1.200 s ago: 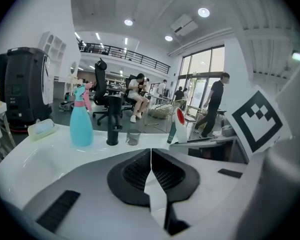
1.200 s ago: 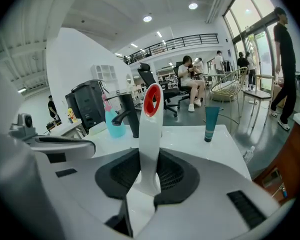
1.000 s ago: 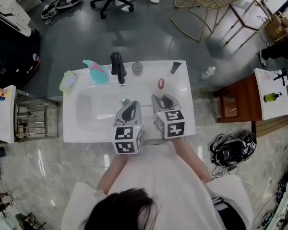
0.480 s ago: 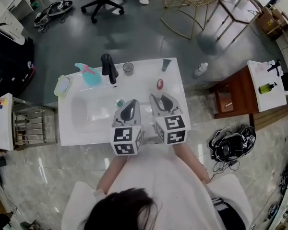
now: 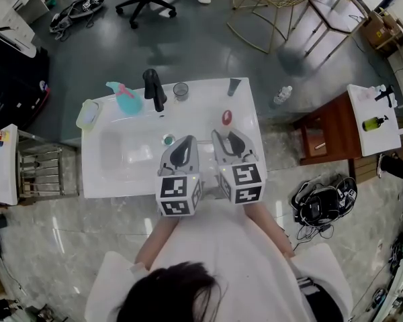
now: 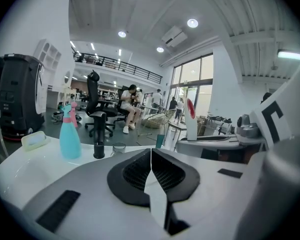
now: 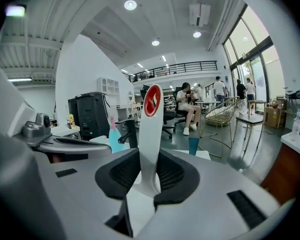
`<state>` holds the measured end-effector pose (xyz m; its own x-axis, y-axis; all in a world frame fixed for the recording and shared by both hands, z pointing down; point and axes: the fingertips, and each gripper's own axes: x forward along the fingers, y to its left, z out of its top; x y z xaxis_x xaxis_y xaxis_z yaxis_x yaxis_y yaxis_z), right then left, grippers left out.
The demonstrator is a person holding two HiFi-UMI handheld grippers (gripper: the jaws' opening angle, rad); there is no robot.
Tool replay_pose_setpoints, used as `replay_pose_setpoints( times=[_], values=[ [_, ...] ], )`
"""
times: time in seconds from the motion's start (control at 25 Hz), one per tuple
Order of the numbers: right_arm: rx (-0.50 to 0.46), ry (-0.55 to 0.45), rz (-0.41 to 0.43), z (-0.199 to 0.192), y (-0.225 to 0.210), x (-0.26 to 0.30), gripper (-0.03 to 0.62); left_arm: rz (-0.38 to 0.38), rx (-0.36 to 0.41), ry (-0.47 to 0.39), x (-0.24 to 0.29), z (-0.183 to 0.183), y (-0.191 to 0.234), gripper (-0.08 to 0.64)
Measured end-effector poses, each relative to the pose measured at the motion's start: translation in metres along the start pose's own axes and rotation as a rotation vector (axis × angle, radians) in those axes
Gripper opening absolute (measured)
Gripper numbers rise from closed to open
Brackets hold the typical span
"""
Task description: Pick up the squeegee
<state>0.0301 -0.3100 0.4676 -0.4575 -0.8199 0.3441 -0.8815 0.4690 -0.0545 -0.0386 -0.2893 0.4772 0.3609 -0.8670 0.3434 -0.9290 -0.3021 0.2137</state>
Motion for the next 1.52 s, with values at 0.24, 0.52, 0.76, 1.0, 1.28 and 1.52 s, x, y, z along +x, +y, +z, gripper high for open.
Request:
replay_pose_setpoints(
  times=[0.24, 0.52, 0.76, 1.0, 1.28, 1.52],
  values=[
    [-0.015, -0.005, 0.002, -0.002, 0.005, -0.001, 0.1, 0.002, 0.0, -0.005, -0.002, -0.001, 0.001, 0.028],
    [-0.016, -0.005, -0.002, -0.002, 0.006, -0.001, 0.1, -0.002, 0.002, 0.003, -0.003, -0.003, -0.001, 0.028],
    [-0.022, -0.011, -0.001, -0.003, 0.009, 0.002, 0.1, 0.0, 0.008, -0.001, -0.003, -0.001, 0.002, 0.028],
    [-0.02, -0.026, 0.013, -0.003, 0.015, 0.001, 0.1, 0.014, 0.015, 0.007, -0.006, -0.005, 0.008, 0.028],
    [-0.043, -0.034, 0.016, 0.004, 0.022, -0.002, 0.1, 0.018, 0.029, 0.014, -0.011, -0.009, 0.008, 0.028],
    [-0.06, -0.054, 0.033, 0.011, 0.031, -0.007, 0.1, 0.017, 0.025, 0.004, -0.017, -0.006, 0.006, 0.028]
  ],
)
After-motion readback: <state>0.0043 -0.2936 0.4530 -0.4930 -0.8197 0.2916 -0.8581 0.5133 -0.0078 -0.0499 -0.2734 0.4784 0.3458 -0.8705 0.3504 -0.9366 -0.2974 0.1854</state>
